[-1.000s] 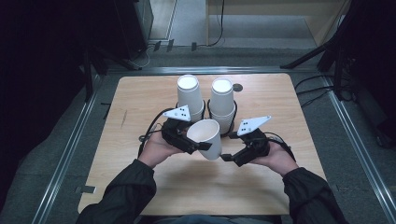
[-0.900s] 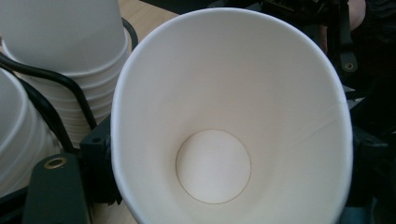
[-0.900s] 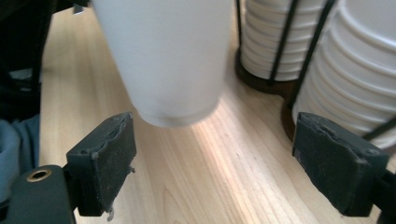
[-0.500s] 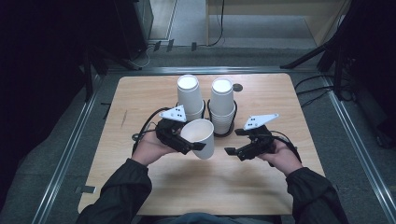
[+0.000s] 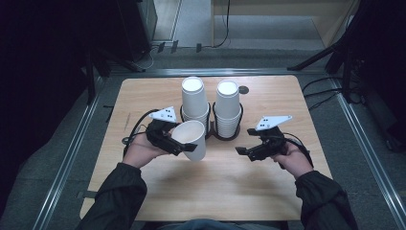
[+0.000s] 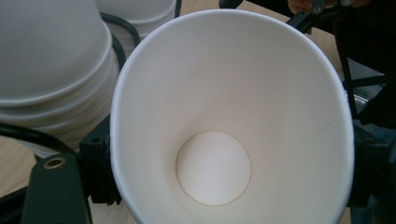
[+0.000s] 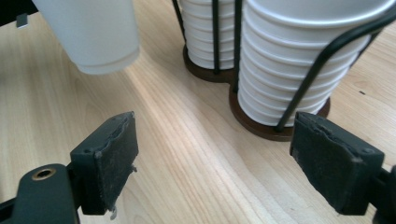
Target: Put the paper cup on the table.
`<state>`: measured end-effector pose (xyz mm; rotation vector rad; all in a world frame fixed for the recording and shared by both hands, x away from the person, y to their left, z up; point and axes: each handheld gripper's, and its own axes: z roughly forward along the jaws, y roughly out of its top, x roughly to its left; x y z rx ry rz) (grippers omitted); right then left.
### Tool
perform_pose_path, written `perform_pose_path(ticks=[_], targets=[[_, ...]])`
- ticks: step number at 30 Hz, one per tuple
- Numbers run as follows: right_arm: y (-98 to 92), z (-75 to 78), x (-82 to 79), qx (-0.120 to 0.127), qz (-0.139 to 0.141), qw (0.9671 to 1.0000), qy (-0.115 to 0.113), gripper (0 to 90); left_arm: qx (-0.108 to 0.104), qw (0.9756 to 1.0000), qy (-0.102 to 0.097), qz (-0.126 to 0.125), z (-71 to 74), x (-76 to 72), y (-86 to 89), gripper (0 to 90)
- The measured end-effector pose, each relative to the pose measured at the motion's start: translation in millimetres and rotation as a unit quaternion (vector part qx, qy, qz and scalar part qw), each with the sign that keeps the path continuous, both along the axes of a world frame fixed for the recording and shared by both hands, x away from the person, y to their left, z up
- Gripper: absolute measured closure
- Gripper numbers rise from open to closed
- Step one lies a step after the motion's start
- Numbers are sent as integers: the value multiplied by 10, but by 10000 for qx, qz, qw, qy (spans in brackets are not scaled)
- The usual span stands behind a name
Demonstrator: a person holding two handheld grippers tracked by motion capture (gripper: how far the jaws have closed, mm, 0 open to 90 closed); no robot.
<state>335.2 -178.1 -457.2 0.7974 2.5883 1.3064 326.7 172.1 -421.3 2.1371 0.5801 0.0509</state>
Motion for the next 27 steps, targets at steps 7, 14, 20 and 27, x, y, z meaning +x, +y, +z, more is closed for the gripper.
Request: perform_pose_path(ticks=[7, 14, 20, 27], targets=[[-36, -30, 64, -18, -70, 10000, 55, 157, 12, 9997, -14, 223, 11, 7, 159, 170], [-51, -50, 122, -73, -97, 9999, 92, 183, -18, 9983, 40, 580, 20, 8, 386, 166], [-98, -33, 181, -40, -150, 9999, 59, 195, 8, 9961, 50, 877, -3, 18, 581, 164], [-92, -67, 189, -168, -126, 9998, 72, 195, 9, 9934, 54, 1142, -18, 65, 817, 161]])
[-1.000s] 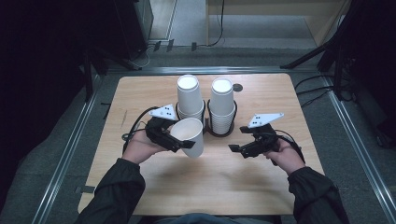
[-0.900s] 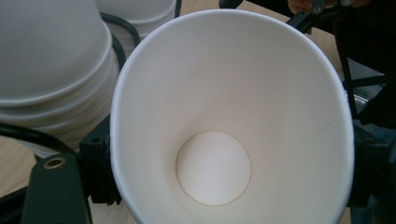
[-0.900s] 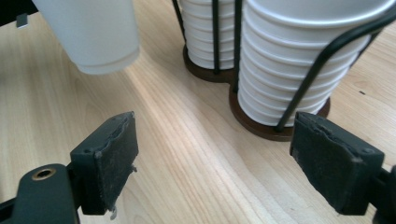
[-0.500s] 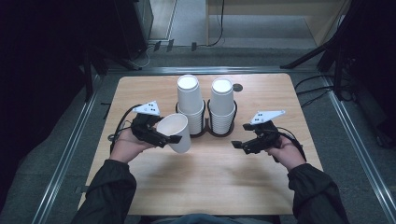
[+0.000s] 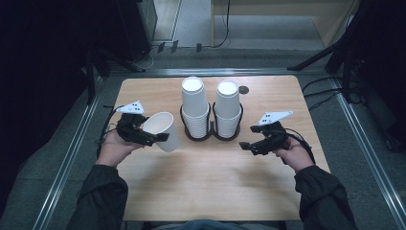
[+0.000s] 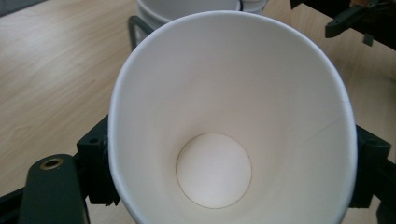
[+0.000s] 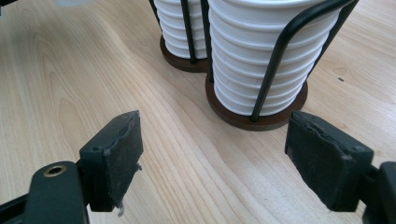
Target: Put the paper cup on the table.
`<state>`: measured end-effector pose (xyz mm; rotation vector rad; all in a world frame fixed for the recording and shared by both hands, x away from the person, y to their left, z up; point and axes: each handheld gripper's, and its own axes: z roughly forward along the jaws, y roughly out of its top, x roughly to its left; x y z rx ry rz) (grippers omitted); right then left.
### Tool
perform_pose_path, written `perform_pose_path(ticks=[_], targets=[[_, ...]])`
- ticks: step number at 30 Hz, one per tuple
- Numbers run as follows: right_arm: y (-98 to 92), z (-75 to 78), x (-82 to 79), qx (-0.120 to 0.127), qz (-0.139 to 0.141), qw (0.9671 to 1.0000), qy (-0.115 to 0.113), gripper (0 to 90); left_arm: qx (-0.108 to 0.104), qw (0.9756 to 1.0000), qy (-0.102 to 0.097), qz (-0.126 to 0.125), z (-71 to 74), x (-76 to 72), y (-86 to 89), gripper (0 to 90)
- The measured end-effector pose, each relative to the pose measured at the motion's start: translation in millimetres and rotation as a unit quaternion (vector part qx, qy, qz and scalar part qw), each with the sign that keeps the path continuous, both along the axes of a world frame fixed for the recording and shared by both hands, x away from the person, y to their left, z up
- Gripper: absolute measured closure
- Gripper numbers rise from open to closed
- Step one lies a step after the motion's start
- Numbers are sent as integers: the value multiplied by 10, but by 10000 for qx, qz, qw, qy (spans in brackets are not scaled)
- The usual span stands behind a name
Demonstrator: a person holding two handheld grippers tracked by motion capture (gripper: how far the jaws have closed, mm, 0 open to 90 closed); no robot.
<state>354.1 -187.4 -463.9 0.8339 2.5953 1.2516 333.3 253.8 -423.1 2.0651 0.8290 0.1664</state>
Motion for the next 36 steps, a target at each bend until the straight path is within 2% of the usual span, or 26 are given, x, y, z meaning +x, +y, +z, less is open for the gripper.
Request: perform_pose_path(ticks=[3, 7, 10, 11, 13, 16, 18, 21, 23, 25, 31, 33, 34, 36], targets=[[-5, -1, -7, 0, 9, 10000, 11, 195, -93, 9998, 10, 200, -25, 37, 129, 162], [-20, -12, 0, -6, -73, 10000, 57, 195, -9, 9991, -7, 417, -72, 84, 246, 161], [-23, -19, -3, -22, -66, 10000, 58, 195, -22, 9981, 21, 615, -113, 135, 348, 158], [-23, -22, -4, -29, -67, 9999, 70, 195, 2, 9975, 43, 711, -129, 152, 377, 155], [-23, -28, -7, -54, -69, 9999, 76, 195, 147, 9960, -34, 881, -172, 193, 443, 152], [-28, -38, -14, -91, -53, 9999, 84, 195, 104, 9935, 9, 1130, -225, 254, 541, 152], [-33, -42, -22, -98, -72, 9999, 107, 195, 151, 9917, 6, 1273, -254, 289, 587, 152], [-49, -47, -26, -95, -80, 9999, 88, 195, 192, 9901, -37, 1390, -290, 328, 621, 152], [-60, -52, -37, -93, -108, 9998, 134, 195, 294, 9895, -48, 1417, -338, 370, 656, 152], [-74, -63, -47, -99, -140, 9997, 150, 195, 228, 9894, -8, 1432, -375, 403, 687, 153], [-108, -71, -87, -129, -138, 9997, 154, 195, 315, 9856, 42, 1658, -453, 517, 737, 152], [-128, -73, -94, -114, -174, 9997, 160, 195, 309, 9846, 119, 1719, -478, 552, 746, 152], [-133, -71, -99, -97, -188, 9996, 172, 196, 302, 9834, 108, 1786, -490, 566, 750, 152], [-143, -67, -109, -83, -209, 9996, 176, 195, 268, 9831, 98, 1809, -497, 582, 762, 150]])
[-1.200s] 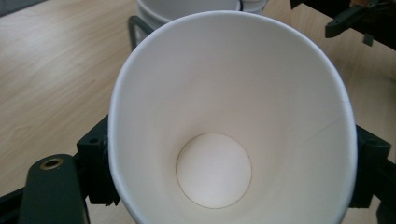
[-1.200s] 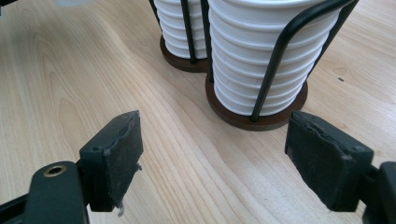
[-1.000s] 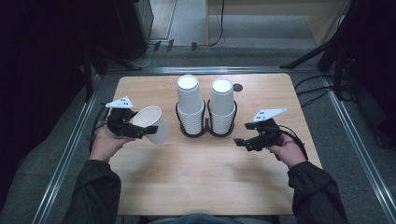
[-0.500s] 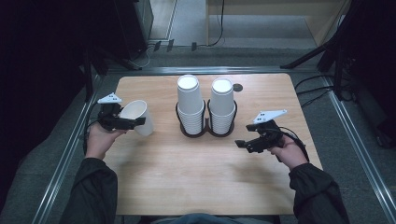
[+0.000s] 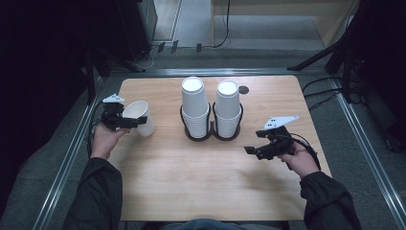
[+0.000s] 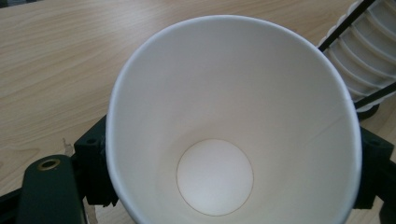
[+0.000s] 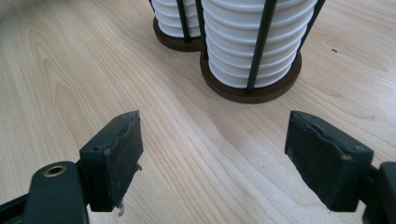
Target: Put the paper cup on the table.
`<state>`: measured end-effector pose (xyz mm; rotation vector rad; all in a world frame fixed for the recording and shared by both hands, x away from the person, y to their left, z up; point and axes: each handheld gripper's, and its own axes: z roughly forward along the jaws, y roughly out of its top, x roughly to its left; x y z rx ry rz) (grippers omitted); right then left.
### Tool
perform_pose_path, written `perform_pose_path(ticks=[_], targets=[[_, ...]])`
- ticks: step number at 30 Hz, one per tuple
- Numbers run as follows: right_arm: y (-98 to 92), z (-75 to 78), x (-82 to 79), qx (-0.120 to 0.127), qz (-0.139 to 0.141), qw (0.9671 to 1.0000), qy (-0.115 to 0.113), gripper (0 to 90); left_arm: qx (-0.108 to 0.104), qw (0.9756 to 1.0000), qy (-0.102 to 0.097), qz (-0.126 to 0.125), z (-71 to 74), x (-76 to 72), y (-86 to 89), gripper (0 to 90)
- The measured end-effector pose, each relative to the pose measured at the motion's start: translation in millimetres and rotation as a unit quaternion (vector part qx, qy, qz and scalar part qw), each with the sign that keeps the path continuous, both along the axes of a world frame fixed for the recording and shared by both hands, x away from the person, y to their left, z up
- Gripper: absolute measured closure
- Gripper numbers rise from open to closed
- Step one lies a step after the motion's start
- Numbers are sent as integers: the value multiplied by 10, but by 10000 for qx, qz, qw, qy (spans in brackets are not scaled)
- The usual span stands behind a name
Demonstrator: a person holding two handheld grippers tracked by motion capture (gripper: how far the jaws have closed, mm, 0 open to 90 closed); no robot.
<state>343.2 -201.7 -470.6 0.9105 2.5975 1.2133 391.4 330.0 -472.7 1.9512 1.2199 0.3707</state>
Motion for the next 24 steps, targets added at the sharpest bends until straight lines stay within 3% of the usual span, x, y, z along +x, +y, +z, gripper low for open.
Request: perform_pose_path(ticks=[6, 10, 24], targets=[[-3, -13, -18, -54, -6, 10000, -15, 195, 129, 9998, -97, 151, -50, 49, 7, 142], [-7, 4, -39, -39, -30, 10000, -57, 195, 322, 9994, -94, 81, -105, 65, -39, 139], [-5, 0, -30, -61, -42, 10000, -53, 194, 305, 9995, -72, -31, -134, 35, -33, 129]])
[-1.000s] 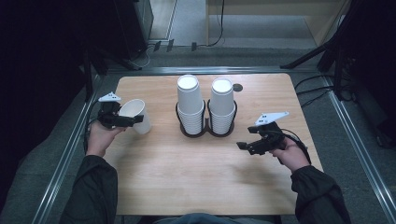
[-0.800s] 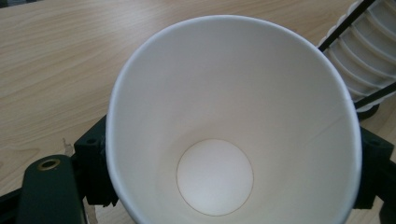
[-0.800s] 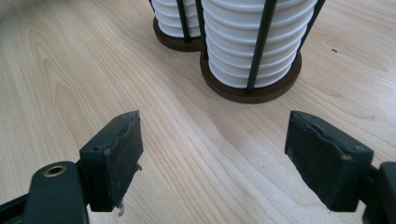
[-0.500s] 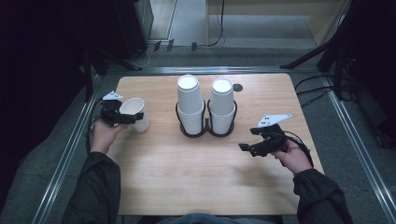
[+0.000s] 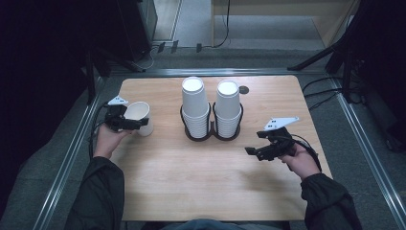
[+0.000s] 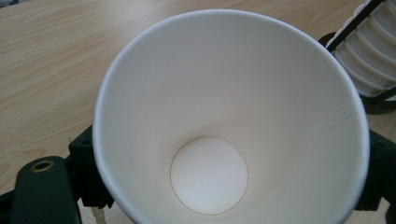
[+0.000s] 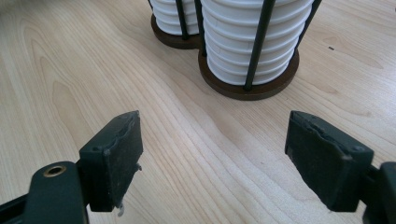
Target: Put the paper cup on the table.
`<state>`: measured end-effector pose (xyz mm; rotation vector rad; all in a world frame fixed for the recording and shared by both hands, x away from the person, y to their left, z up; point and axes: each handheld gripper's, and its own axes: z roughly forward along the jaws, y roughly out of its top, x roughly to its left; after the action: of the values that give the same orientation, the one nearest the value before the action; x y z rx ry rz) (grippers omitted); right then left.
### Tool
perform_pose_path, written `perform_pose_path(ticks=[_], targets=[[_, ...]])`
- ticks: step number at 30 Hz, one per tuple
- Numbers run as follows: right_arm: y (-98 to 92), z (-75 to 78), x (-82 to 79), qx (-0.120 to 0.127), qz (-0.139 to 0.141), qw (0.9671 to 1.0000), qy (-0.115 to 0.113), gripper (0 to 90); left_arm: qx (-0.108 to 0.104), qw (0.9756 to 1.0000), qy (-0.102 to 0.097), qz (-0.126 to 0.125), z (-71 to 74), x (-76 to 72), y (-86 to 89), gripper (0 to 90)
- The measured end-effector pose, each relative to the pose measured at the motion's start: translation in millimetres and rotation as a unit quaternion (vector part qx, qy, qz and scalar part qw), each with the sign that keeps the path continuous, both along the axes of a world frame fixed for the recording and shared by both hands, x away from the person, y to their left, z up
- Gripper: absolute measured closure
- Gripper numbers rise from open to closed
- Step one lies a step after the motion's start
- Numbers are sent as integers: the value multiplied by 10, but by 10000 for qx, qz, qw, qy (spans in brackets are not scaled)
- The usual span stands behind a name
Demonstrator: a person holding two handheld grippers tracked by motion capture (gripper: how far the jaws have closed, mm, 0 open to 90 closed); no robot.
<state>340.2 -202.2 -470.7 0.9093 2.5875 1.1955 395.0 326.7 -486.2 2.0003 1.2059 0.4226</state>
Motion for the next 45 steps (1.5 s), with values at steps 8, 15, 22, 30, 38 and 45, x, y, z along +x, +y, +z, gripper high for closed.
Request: perform_pose_path(ticks=[8, 15, 22, 30, 38, 45], targets=[[-7, 7, 1, 16, -16, 10000, 3, 194, -135, 9998, 123, -127, 9, -7, 10, 111], [-26, 8, 4, 18, -28, 10000, 2, 194, -134, 9995, 207, -183, 19, -12, -2, 92], [-17, 10, 2, -16, -20, 10000, -10, 194, -155, 9991, 330, -215, 23, -10, -9, 31], [-16, 10, 2, -25, -12, 10000, 0, 194, -55, 9989, 404, -217, 110, -38, -31, 0], [-3, 10, -3, -50, 13, 10000, 2, 194, -139, 9988, 385, -256, 191, -57, -42, 0], [-2, 8, -1, -71, 42, 10000, -13, 194, -91, 9990, 406, -174, 273, -71, -42, 0]])
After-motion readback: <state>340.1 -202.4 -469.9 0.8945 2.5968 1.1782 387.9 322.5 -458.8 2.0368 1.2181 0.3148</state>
